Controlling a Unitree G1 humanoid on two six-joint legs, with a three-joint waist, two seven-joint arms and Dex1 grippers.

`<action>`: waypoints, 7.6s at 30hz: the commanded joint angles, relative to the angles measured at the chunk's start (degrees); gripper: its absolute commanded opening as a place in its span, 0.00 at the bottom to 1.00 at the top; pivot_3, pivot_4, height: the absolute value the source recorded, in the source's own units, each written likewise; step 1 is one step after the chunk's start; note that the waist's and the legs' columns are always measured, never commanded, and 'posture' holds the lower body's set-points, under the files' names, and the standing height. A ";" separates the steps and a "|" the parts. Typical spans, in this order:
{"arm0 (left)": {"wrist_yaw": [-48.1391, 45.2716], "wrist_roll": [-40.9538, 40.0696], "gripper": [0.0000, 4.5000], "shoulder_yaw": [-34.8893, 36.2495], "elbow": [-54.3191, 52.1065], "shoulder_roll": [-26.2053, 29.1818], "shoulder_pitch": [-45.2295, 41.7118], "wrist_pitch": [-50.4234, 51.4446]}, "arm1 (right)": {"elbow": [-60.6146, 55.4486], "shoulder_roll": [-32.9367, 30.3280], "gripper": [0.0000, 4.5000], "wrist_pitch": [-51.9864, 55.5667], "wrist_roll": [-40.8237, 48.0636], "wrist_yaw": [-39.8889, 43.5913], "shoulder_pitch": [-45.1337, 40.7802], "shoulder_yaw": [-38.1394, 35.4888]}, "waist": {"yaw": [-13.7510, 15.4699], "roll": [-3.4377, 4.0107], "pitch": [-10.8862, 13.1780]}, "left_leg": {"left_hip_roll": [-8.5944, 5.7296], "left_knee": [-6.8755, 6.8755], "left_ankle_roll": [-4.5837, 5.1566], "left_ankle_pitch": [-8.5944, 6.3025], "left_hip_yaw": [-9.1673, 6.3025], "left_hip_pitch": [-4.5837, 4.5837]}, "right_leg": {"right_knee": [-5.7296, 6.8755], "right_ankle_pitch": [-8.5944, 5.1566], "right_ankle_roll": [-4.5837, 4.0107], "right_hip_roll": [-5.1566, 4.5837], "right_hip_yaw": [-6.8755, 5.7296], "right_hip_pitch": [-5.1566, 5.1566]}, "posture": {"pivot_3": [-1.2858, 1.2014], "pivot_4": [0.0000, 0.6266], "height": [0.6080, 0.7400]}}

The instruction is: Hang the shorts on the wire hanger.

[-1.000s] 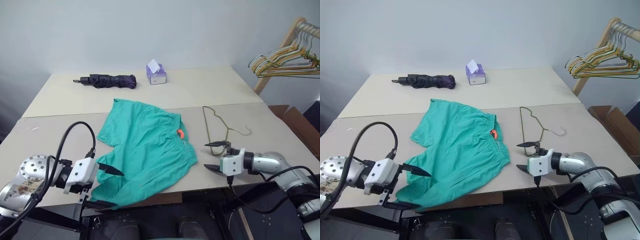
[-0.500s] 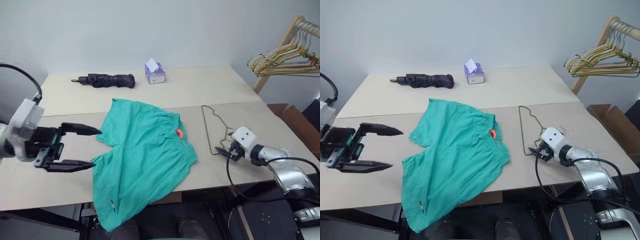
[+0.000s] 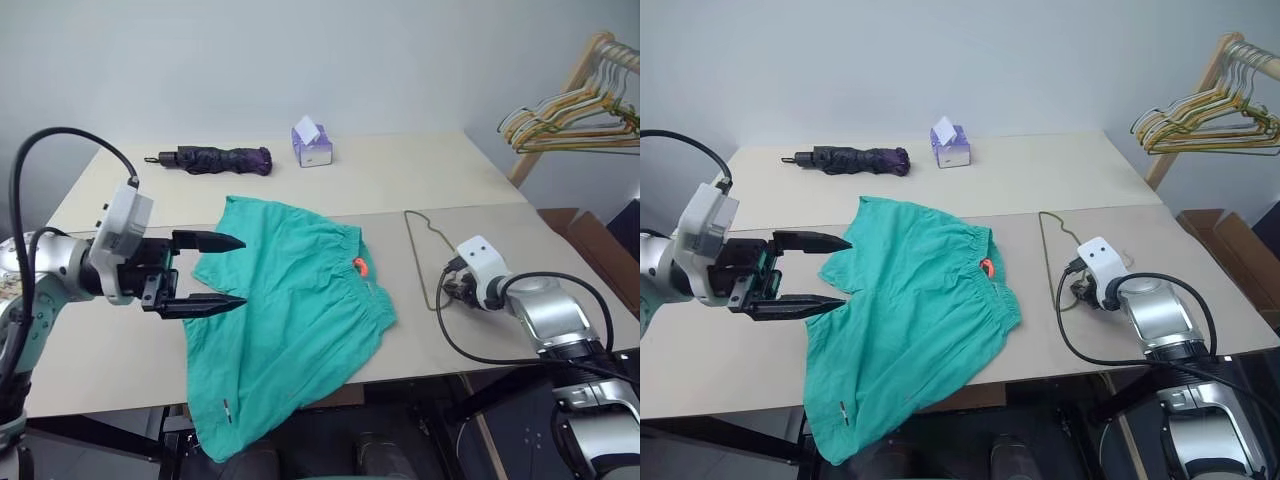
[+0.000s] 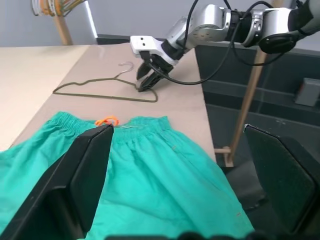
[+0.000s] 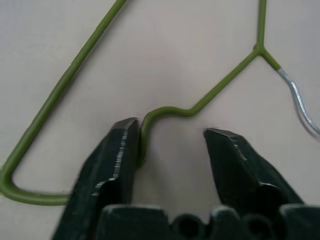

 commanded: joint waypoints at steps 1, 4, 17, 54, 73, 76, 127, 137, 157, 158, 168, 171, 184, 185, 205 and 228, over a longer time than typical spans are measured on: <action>1.95 0.90 1.00 0.11 -1.32 -1.44 -1.74 -0.43 | -2.25 0.02 0.28 3.86 -0.20 -0.06 -0.60 -1.14 | 0.11 0.00 0.00 | 0.00 0.02 0.00 0.00 0.00 -0.01 | 0.00 0.00 0.00 0.00 0.00 0.00 | 0.51 0.06 1.00; 3.04 1.92 1.00 -0.41 -0.83 -3.21 -2.72 -0.70 | -3.76 -0.36 0.03 4.18 -0.54 -0.14 -0.60 -1.45 | 0.16 0.00 0.00 | -0.01 0.04 0.00 0.00 -0.01 -0.04 | -0.01 0.00 0.01 0.00 -0.02 0.00 | 0.51 0.06 1.00; 12.89 13.25 1.00 -7.64 8.91 -12.41 -14.53 -1.07 | 2.77 -12.92 0.01 -56.89 -19.83 -11.46 0.73 0.25 | -0.67 0.03 0.02 | -0.05 0.11 0.00 0.00 -0.07 -0.30 | -0.10 0.02 0.07 -0.03 -0.09 -0.13 | 0.49 0.04 1.00; -5.27 32.68 0.54 -26.89 35.18 -22.64 -30.12 -6.74 | 22.10 -17.68 0.00 -112.40 -56.36 -39.69 -21.99 13.18 | -7.35 0.06 -0.05 | -0.25 0.20 -0.01 0.02 -0.24 -0.32 | -0.03 0.29 -0.30 -0.20 -0.05 -0.07 | 0.47 0.00 1.00; -4.81 35.86 0.00 -25.68 36.44 -22.75 -29.62 -10.80 | 21.56 -19.45 0.33 -114.77 -39.18 -22.88 -20.98 14.56 | -8.74 0.06 -0.06 | -0.25 0.21 -0.01 0.02 -0.29 -0.30 | 0.01 0.29 -0.29 -0.21 -0.07 -0.03 | 0.47 0.00 1.00; -3.67 38.04 0.00 -25.96 35.90 -22.15 -28.32 -16.24 | 14.37 -22.47 0.55 -108.47 -17.75 -6.20 -15.22 18.35 | -8.57 0.05 -0.06 | -0.25 0.22 -0.01 0.02 -0.36 -0.29 | -0.05 0.29 -0.29 -0.22 -0.12 0.06 | 0.47 0.00 1.00; -5.84 36.20 0.23 -21.92 34.10 -23.77 -22.23 -42.00 | -12.44 -13.72 0.00 -35.50 4.22 44.26 -7.91 6.50 | -3.51 0.15 -0.16 | -0.25 0.63 0.05 -0.03 -0.34 -0.62 | 0.02 0.33 -0.15 -0.24 -0.24 -0.12 | 0.49 0.00 1.00; -3.00 31.39 0.91 -15.57 31.03 -21.00 -20.54 -34.15 | -14.28 -16.97 0.00 -16.62 14.05 44.23 5.49 -3.07 | -3.17 0.14 -0.16 | -0.24 0.66 0.08 -0.04 -0.38 -0.65 | 0.01 0.33 -0.14 -0.24 -0.27 -0.09 | 0.50 0.00 1.00; -2.35 19.80 0.99 -5.02 16.45 -13.88 -6.91 -21.96 | -1.65 -12.60 0.00 17.70 20.99 37.33 0.08 -0.77 | -1.38 0.17 -0.18 | -0.23 0.64 0.11 -0.08 -0.28 -0.59 | -0.06 0.32 -0.12 -0.22 -0.21 -0.06 | 0.51 0.04 1.00; -2.27 19.82 0.99 -4.99 16.22 -13.85 -6.65 -21.98 | -1.85 -12.78 0.00 17.55 21.00 37.77 0.06 -0.35 | -1.16 0.17 -0.18 | -0.23 0.65 0.11 -0.08 -0.28 -0.59 | -0.06 0.32 -0.12 -0.22 -0.21 -0.06 | 0.51 0.04 1.00; -0.78 20.40 0.99 -5.67 15.24 -14.46 -6.54 -22.24 | 3.10 -12.49 0.00 14.22 18.62 40.04 -5.61 3.83 | -0.56 0.17 -0.18 | -0.22 0.64 0.11 -0.08 -0.21 -0.56 | -0.07 0.32 -0.11 -0.22 -0.19 -0.06 | 0.52 0.04 1.00; -0.61 20.45 0.99 -5.62 15.34 -14.28 -6.70 -22.36 | 5.43 -12.80 0.00 13.20 18.42 40.66 -7.25 3.59 | -0.45 0.17 -0.18 | -0.22 0.64 0.11 -0.08 -0.21 -0.59 | -0.08 0.32 -0.11 -0.21 -0.20 -0.08 | 0.52 0.04 1.00; 0.63 21.51 0.99 -5.76 15.54 -13.84 -6.60 -22.78 | 2.45 -18.08 0.00 9.59 17.42 48.41 -4.30 8.44 | 0.30 0.17 -0.18 | -0.21 0.64 0.11 -0.08 -0.18 -0.55 | -0.08 0.33 -0.10 -0.20 -0.19 -0.07 | 0.53 0.04 1.00; 0.72 21.52 0.99 -5.68 15.39 -13.78 -6.33 -22.84 | 2.64 -18.36 0.00 9.26 17.21 48.88 -4.48 8.71 | 0.38 0.17 -0.18 | -0.21 0.64 0.11 -0.08 -0.19 -0.56 | -0.08 0.32 -0.10 -0.20 -0.19 -0.08 | 0.53 0.04 1.00; 2.64 21.03 0.99 -4.89 13.04 -12.28 -3.58 -22.85 | 5.48 -21.95 0.00 2.81 12.76 54.83 -5.53 10.53 | 1.49 0.18 -0.15 | -0.20 0.62 0.11 -0.09 -0.18 -0.56 | -0.12 0.27 -0.02 -0.19 -0.21 -0.09 | 0.54 0.06 1.00; 2.83 21.31 0.99 -5.36 13.29 -12.37 -4.12 -23.50 | 23.56 -9.50 0.00 -4.99 2.71 51.96 -16.72 14.35 | 2.46 0.19 -0.15 | -0.20 0.57 0.10 -0.09 -0.14 -0.60 | -0.15 0.33 -0.11 -0.18 -0.19 -0.14 | 0.55 0.04 1.00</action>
